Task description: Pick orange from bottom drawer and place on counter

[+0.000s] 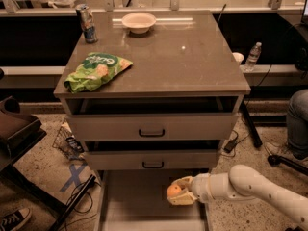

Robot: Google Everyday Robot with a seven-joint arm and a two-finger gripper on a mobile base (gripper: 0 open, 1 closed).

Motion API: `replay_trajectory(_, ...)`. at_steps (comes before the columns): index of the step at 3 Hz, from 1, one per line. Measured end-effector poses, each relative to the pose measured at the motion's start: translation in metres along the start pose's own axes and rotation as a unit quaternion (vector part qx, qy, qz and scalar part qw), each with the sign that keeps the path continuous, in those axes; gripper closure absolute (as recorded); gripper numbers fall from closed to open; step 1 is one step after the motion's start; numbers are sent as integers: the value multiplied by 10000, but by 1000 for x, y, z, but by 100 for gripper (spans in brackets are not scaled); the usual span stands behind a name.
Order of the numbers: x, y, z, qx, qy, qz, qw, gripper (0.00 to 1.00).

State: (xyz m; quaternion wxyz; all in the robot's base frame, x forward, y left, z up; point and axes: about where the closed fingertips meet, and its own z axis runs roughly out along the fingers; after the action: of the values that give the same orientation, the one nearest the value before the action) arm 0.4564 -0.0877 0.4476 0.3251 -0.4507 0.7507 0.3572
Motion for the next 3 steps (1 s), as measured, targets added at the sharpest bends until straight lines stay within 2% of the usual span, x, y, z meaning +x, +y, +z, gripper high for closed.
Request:
replay_trajectory(1,-14,6,-5,-19,10,11,10000,100)
replay_trajectory(2,-58,17,-34,-48,-80,-76,9999,100)
replay_trajectory(3,-111,28,-66,77,-155,-98,9998,100)
